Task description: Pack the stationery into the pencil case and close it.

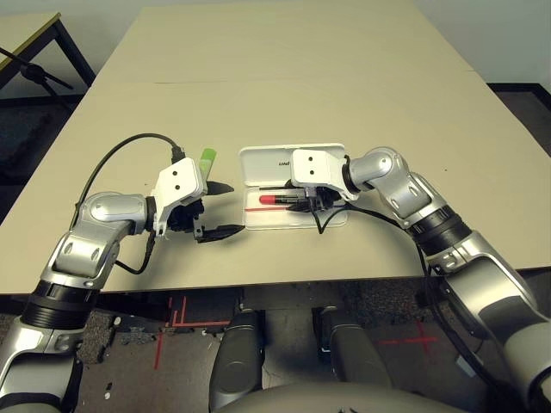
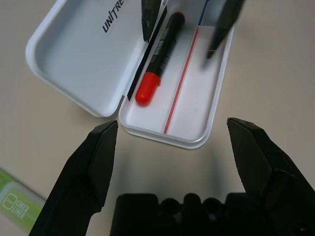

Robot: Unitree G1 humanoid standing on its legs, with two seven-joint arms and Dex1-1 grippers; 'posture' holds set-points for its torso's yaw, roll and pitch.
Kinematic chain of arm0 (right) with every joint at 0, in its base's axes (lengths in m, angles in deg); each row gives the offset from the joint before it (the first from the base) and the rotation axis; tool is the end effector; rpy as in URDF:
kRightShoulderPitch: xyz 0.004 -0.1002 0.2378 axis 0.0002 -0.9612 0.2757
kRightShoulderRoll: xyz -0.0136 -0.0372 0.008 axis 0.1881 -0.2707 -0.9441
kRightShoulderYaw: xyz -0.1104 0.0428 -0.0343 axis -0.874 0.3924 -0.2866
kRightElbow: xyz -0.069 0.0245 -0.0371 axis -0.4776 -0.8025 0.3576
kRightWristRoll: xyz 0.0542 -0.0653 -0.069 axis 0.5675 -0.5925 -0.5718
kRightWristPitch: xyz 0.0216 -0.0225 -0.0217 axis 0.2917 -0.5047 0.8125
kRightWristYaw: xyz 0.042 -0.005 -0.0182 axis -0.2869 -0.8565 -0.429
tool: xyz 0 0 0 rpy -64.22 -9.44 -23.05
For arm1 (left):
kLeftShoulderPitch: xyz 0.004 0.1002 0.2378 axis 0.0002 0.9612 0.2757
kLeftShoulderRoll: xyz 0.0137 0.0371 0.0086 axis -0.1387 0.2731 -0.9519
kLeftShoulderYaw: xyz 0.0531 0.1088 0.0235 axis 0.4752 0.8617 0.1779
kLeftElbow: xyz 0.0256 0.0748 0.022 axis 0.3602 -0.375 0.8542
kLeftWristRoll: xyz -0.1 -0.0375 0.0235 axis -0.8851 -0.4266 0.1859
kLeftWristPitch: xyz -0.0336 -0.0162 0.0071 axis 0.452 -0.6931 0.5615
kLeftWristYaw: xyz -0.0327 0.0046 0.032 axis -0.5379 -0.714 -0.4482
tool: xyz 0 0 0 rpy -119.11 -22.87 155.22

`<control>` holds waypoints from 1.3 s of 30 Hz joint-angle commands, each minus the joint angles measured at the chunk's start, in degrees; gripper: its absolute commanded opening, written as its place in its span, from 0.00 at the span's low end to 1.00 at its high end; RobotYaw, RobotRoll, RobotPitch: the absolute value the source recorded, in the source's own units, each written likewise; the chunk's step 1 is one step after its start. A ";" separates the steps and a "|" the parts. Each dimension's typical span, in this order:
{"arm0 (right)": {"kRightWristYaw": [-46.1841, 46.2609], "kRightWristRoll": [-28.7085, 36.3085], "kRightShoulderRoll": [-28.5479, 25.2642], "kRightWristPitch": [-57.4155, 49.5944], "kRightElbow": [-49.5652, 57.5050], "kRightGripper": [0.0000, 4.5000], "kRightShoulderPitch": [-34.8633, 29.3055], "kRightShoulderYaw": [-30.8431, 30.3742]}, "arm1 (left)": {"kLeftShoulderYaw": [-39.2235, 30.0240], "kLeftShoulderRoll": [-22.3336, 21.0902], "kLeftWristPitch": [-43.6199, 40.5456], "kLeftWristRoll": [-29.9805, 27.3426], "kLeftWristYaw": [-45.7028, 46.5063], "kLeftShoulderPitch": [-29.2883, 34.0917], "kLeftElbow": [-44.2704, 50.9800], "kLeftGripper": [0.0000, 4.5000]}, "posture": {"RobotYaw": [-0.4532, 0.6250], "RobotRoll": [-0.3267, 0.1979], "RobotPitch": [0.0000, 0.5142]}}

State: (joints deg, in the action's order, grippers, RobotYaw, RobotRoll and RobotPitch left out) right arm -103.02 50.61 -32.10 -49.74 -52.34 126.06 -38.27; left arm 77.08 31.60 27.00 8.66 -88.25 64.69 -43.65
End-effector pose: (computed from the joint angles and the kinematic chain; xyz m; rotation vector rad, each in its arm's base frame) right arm 0.3428 -0.1097 0.1576 -0.7916 0.2266 1.4074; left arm 0.2609 0.2680 0.1547 0.5008 0.2163 -1.0860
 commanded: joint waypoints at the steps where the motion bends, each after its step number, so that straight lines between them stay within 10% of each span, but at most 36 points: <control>1: -2.90 3.49 -0.90 -2.97 1.55 1.00 -0.19 2.10 | -1.83 0.99 -1.07 -1.08 1.64 0.08 -1.58 1.00 | 0.52 0.62 0.24; 12: -17.48 20.77 -11.13 -6.08 5.48 1.00 -5.24 13.16 | -7.03 5.82 -10.74 -1.36 14.69 -3.65 -3.26 1.00 | 0.50 0.62 0.25; 21: -19.98 21.29 -19.37 -1.13 -3.22 1.00 -5.19 18.55 | -6.41 10.61 -18.69 6.40 33.16 -12.57 -11.98 1.00 | 0.47 0.62 0.25; 39: -22.95 24.17 -24.37 -3.04 0.91 1.00 -10.11 21.17 | -1.94 14.40 -20.73 11.96 36.20 -18.05 -26.55 1.00 | 0.41 0.62 0.33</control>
State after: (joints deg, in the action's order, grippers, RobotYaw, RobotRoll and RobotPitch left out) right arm -125.97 73.95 -55.65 -51.87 -53.33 116.99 -18.00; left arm 74.30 45.79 7.37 19.53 -52.25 46.77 -68.30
